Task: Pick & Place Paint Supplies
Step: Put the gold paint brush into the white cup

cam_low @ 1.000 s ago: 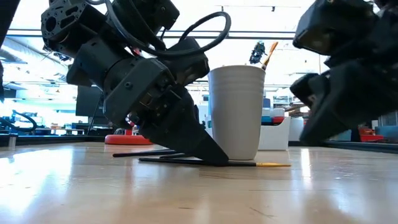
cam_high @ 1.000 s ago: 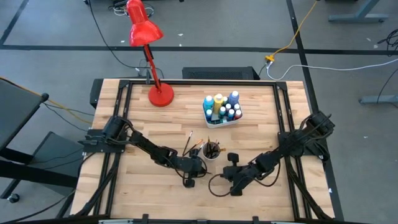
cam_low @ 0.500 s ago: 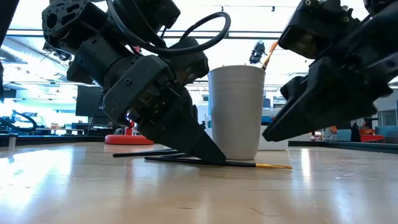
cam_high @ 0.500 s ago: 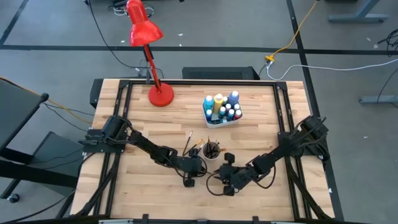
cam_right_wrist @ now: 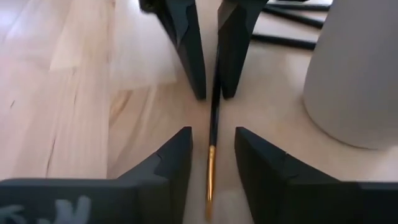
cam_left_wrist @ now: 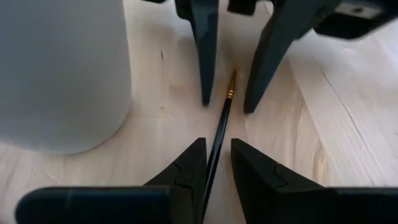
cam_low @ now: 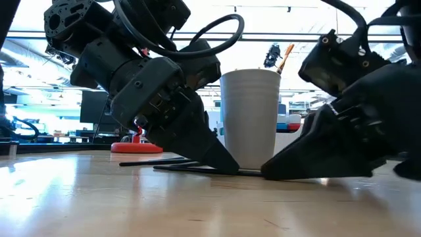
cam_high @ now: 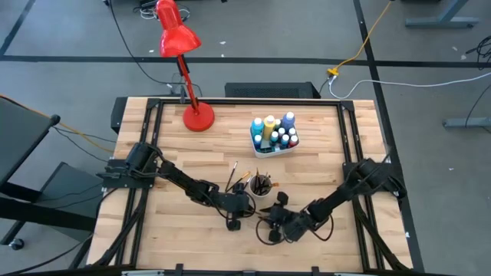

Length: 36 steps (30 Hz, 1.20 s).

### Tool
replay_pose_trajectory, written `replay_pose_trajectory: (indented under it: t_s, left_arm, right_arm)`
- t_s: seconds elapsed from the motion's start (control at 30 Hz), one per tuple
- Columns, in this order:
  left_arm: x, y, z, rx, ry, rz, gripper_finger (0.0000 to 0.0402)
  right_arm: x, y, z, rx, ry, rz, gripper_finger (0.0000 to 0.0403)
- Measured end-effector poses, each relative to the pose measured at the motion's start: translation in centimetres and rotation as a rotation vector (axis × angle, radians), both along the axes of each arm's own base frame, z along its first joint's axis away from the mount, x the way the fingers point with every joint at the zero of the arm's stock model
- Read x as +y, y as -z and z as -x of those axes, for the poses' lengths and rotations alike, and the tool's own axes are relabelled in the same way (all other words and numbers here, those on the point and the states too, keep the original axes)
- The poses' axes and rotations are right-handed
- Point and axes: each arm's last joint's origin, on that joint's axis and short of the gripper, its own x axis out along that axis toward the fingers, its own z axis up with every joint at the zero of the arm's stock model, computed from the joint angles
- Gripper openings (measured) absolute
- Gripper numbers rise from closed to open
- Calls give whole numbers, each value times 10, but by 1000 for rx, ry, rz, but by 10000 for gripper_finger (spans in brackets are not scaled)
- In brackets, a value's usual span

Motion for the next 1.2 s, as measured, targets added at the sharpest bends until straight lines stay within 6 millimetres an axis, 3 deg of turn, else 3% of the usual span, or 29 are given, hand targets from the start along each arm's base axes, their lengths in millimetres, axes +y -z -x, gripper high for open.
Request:
replay_pose_trajectory:
  t_s: [0.23, 0.43, 0.73, 0.97, 1.2]
  left_arm:
    - [0, 0, 0, -1, -24, 22, 83]
    - [0, -1, 0, -4, -29, 27, 83]
    - [1, -24, 5, 17, -19, 43, 83]
    - [8, -57, 20, 67, -85, 19, 83]
    - [18, -87, 35, 50, -177, -123, 83]
  right_arm:
    - [5, 17, 4, -56, 70, 5, 87]
    - [7, 20, 6, -62, 89, 15, 13]
    - [7, 19, 6, -71, 58, 13, 6]
    - [7, -11, 4, 26, -156, 162, 3]
    - [-10, -66, 6, 93, -284, 231, 2]
